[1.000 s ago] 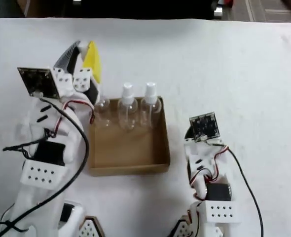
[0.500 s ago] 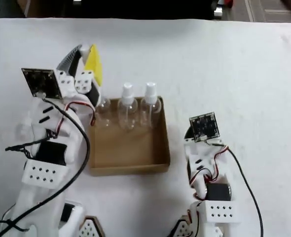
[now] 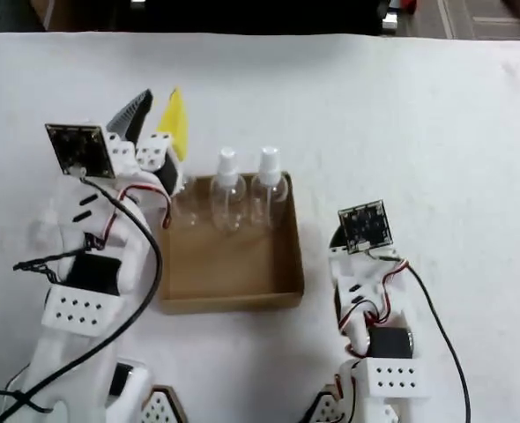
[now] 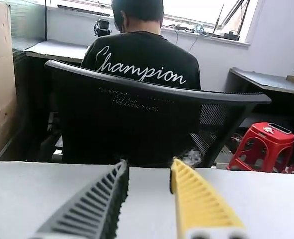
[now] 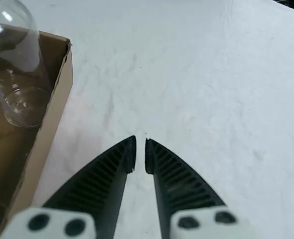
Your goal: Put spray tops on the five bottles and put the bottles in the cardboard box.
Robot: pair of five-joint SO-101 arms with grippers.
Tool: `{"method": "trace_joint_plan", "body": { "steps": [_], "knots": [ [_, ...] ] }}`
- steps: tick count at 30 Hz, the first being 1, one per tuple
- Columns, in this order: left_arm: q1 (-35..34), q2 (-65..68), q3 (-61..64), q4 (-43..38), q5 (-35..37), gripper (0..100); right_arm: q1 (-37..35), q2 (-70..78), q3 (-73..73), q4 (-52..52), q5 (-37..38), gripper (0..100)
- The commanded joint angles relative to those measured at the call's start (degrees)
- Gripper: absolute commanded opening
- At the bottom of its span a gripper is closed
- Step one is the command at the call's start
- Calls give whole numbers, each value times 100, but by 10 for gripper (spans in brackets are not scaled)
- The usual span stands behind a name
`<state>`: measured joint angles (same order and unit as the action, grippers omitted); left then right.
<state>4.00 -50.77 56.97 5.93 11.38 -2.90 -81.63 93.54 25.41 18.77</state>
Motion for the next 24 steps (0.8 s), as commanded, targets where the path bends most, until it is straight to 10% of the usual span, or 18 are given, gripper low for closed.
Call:
{"method": "trace_joint_plan", "body": {
  "steps": [1,10,17,24],
  "knots": [
    [-84,-48,-79,-123,70,134,-4,-40,-35,-154,70,15],
    [-426,-119,-246,35,35,132,-4,-40,-35,-154,70,15],
    [-1622,-180,-1626,2233,-70,131,-4,-40,-35,-154,70,15],
    [-2044,171,-2163,2549,-2259,131,-4,-48,-35,-145,70,15]
  ]
}}
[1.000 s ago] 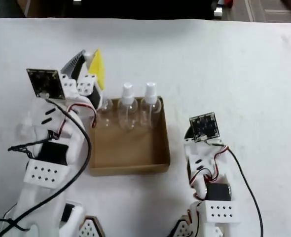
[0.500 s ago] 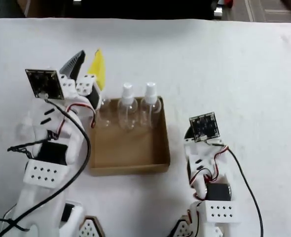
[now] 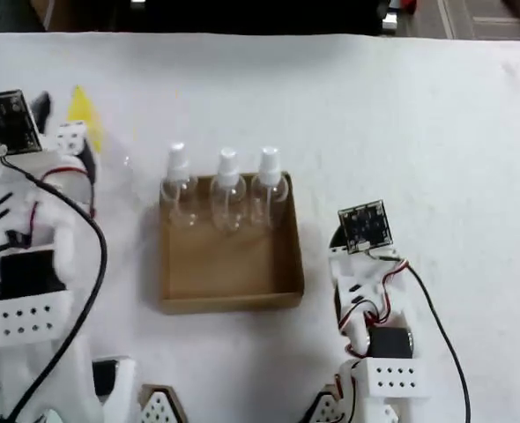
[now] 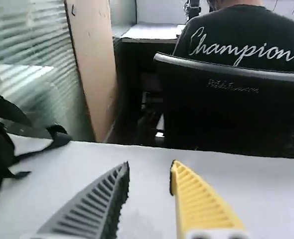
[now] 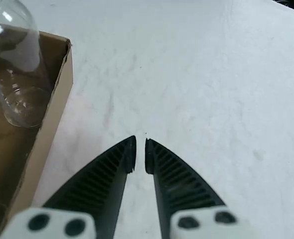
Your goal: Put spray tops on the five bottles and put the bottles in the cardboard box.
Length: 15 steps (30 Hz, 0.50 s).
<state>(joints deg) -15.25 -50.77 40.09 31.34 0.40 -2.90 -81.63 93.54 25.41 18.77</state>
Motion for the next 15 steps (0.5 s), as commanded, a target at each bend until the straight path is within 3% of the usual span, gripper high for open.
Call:
{"method": "trace_joint_plan", "body": {
  "steps": [1,4,8,15],
  "knots": [
    [-119,400,-571,18,-1521,131,-4,-48,-35,-145,70,15],
    [-119,1481,-1152,431,-2725,122,-4,-40,-35,-145,70,15],
    [-136,3336,-2585,1521,-3226,63,-4,-31,-35,-145,70,15],
    [-286,5815,-4862,4079,-4774,83,-4,-31,-35,-154,70,15]
  ]
}}
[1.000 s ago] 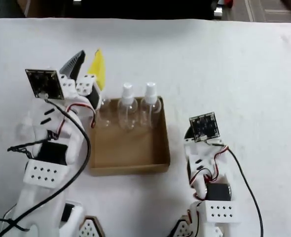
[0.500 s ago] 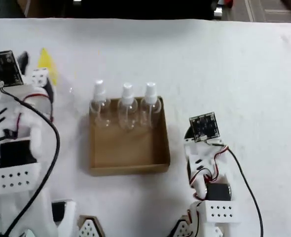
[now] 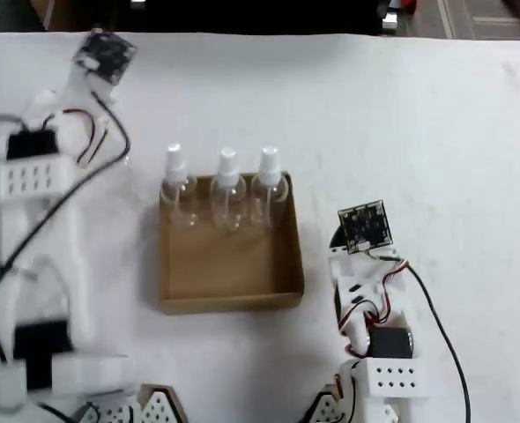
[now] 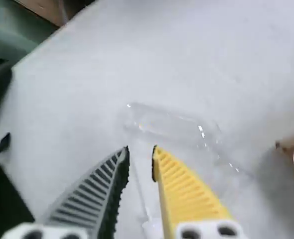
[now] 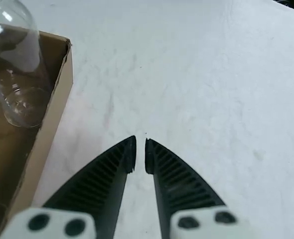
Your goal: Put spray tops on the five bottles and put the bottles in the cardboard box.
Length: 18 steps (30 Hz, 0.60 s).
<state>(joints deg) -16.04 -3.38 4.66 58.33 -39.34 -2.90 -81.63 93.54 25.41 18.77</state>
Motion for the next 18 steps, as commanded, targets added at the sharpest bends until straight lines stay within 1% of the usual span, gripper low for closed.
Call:
{"method": "trace_joint_plan", "body": {
  "steps": [1,4,6,9,12,13,15,17,18],
  "knots": [
    [-347,1332,-1530,1618,-809,83,-4,-31,-35,-154,70,15],
    [-875,1956,-1890,2022,-519,85,-4,-40,-35,-154,79,15],
    [-1235,2185,-1864,2075,-589,100,-4,-40,-35,-154,79,15],
    [-1640,2158,-1609,2048,-598,115,-4,-48,-35,-154,79,15],
    [-1771,1912,-1240,2040,-633,117,-4,-40,-35,-154,79,15],
    [-1771,1815,-1081,2040,-756,118,-4,-31,-35,-154,79,15],
    [-1736,1640,-695,2031,-1284,133,-4,-31,-35,-154,79,15],
    [-1692,1516,-255,1820,-1697,171,-4,-22,-35,-154,79,15],
    [-1692,1464,-44,1644,-1785,184,-4,-22,-35,-154,79,15]
  ]
}}
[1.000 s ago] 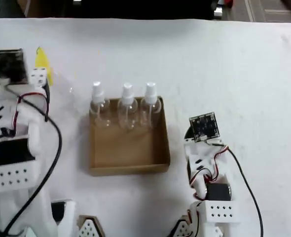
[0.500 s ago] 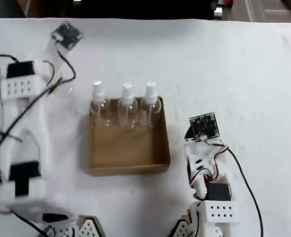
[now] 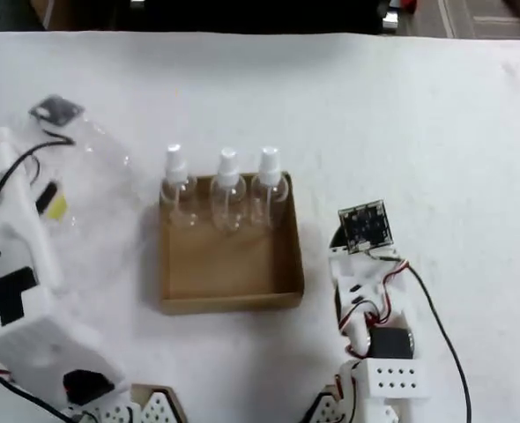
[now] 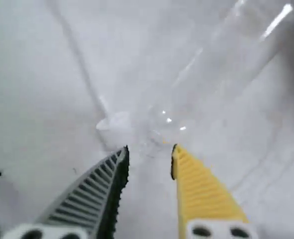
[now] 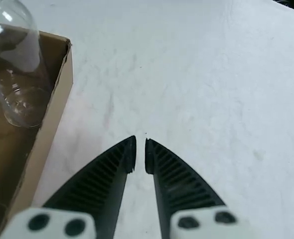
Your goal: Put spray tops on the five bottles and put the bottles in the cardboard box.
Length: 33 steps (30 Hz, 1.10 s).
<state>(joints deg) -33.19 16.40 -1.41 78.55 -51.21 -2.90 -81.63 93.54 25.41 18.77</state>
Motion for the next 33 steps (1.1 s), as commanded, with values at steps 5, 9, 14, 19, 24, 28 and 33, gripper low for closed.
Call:
{"method": "trace_joint_plan", "body": {
  "steps": [5,9,14,19,24,28,33],
  "knots": [
    [-66,-523,1029,-1327,-422,192,-4,-22,-9,-145,79,15],
    [-48,-505,1037,-1398,-413,192,-4,-57,18,-154,79,15],
    [-75,-505,1064,-1354,-668,188,-4,-57,18,-154,79,15],
    [4,-514,1538,-1609,-1099,187,-4,-57,18,-154,79,15],
    [22,-514,1811,-2075,-1363,187,-4,-57,18,-154,79,15],
    [22,-514,2040,-2048,-1881,128,-4,-57,18,-154,79,15],
    [22,-514,2075,-2048,-2004,20,-4,-57,18,-154,79,15]
  ]
}}
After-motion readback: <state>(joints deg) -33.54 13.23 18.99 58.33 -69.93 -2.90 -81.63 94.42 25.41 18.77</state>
